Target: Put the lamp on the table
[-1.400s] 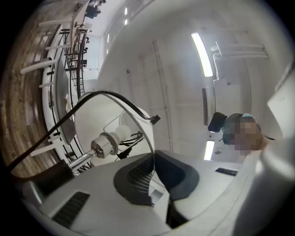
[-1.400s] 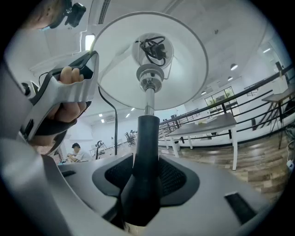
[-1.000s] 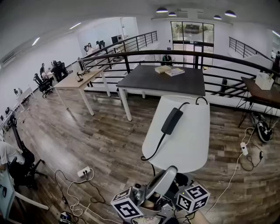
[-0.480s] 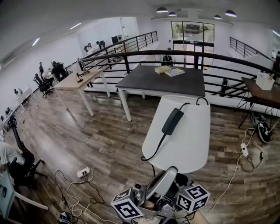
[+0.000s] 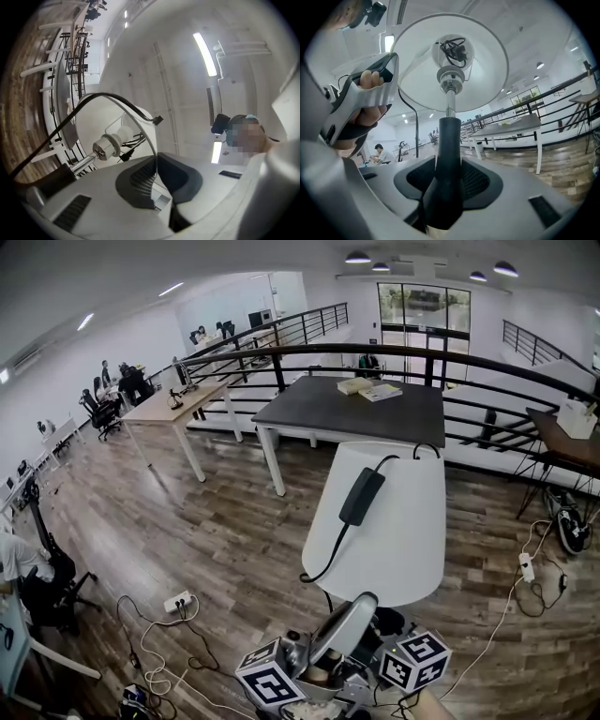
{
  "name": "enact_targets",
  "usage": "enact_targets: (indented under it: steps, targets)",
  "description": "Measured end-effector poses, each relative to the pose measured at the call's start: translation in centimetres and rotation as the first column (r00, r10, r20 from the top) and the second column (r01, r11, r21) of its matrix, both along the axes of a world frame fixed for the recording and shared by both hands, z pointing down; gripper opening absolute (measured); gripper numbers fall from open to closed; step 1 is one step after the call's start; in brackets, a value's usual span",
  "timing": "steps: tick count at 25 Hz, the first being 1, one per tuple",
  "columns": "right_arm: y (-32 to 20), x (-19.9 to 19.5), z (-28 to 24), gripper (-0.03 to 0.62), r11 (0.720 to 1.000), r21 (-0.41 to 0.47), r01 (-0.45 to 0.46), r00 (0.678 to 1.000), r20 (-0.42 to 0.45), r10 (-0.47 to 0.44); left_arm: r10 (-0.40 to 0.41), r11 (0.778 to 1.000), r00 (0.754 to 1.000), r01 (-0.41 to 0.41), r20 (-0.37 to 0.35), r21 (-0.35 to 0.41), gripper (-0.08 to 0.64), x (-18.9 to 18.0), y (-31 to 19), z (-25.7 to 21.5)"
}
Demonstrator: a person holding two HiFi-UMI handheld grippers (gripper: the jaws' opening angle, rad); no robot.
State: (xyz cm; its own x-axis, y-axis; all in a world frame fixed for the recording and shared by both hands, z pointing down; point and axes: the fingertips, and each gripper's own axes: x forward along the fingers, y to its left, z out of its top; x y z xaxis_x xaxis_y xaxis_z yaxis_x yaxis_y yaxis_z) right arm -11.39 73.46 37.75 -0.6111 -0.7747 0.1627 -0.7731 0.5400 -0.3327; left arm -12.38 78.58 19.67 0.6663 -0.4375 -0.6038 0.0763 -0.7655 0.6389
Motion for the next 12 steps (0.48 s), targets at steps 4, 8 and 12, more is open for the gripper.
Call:
enact_targets:
  steps: [4, 8, 12]
  targets:
    - [-0.7, 0.4, 0.4, 0.192, 1.000, -0.010, 0.010, 1.000, -0.004, -0.010, -0.004, 1.000, 1.000, 0.004, 0.006, -0.004, 0.023, 0.5, -0.8, 0.4]
    - [-1.5, 0.8, 0.7, 0.192, 1.000, -0.018, 0.018, 1.000, -0.007, -0.018, -0.001, 1.000, 1.000, 0.002, 0.019, -0.007, 0.025, 1.1, -1.7, 0.6]
    - [-2.8, 1.5, 1.0, 0.192, 1.000, -0.025, 0.019, 1.000, -0.011, -0.019, 0.004, 1.000, 1.000, -0.003, 0.025, -0.005, 0.025, 1.7, -2.9, 0.9]
